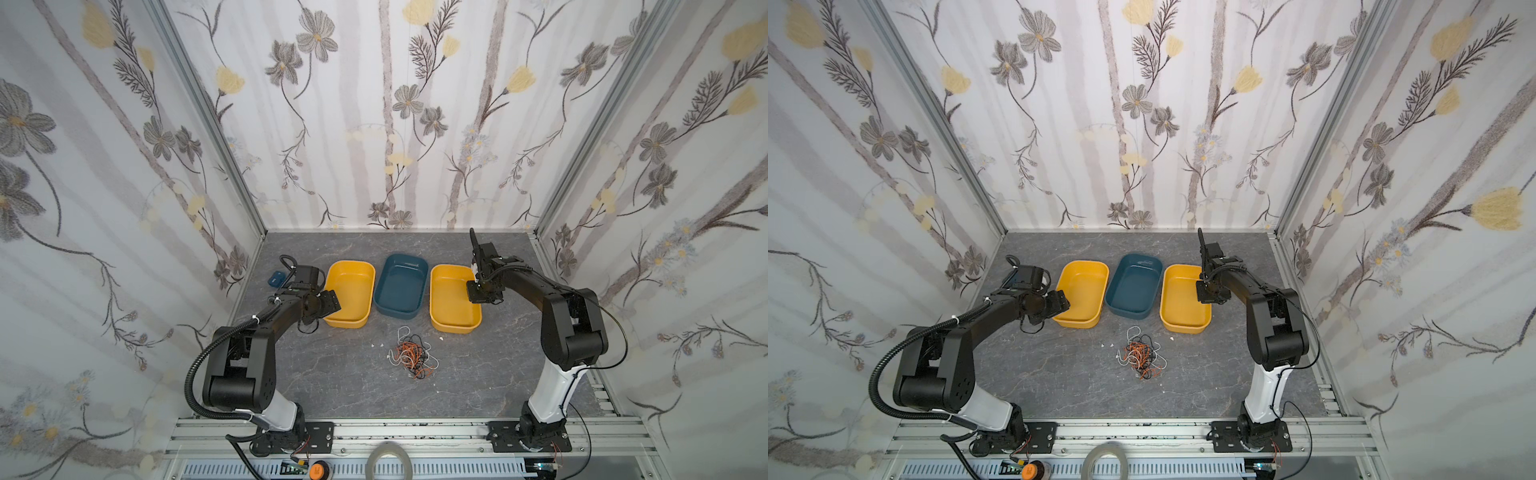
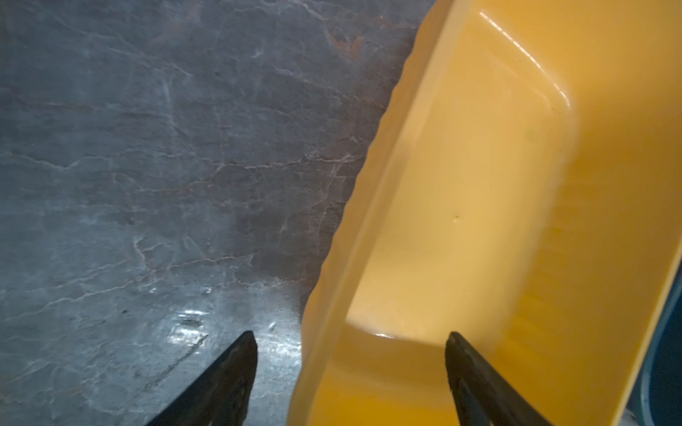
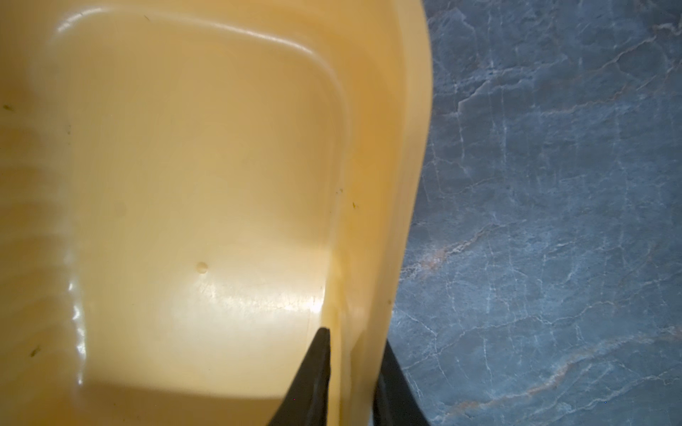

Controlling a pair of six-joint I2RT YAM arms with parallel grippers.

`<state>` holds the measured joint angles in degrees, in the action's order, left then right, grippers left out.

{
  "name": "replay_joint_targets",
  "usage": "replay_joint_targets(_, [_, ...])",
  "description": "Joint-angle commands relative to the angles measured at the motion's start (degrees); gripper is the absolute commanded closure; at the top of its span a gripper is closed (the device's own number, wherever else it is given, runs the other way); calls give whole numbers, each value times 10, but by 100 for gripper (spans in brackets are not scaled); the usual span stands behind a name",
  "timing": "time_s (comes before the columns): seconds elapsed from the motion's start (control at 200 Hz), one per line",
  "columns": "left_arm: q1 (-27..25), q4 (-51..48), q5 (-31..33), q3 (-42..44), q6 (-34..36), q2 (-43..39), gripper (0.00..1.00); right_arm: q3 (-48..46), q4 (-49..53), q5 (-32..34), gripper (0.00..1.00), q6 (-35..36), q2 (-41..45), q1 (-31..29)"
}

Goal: Untangle the cables

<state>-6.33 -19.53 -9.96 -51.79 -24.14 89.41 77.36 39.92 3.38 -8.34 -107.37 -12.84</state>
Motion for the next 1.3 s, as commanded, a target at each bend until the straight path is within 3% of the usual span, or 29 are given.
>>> replay_joint_targets(0.0, [-14,15,-4,-14,12,6,19,13,-11,7,78,30,-7,0])
replay_joint_targets(0.495, [-65,13,16,-45,26,22,19,59,-40,3,76,55,-39,3])
replay_joint_targets(0.69, [-61,-27,56,-60,45,7,14,62,-22,16,68,60,-23,8])
replay_joint_targets(0.735, [-59,-32,61,-60,47,-2,11,58,-19,22,58,60,-14,9])
replay_joint_targets(0.809, [-55,-43,66,-63,51,-15,3,47,-14,30,54,61,4,10])
replay_joint_targets(1.114, [-56,-93,22,-54,59,-101,5,24,36,-3,51,19,107,9])
replay_joint_targets(1.294, [-103,-104,-2,-26,35,-168,5,5,59,-48,50,-10,173,-27])
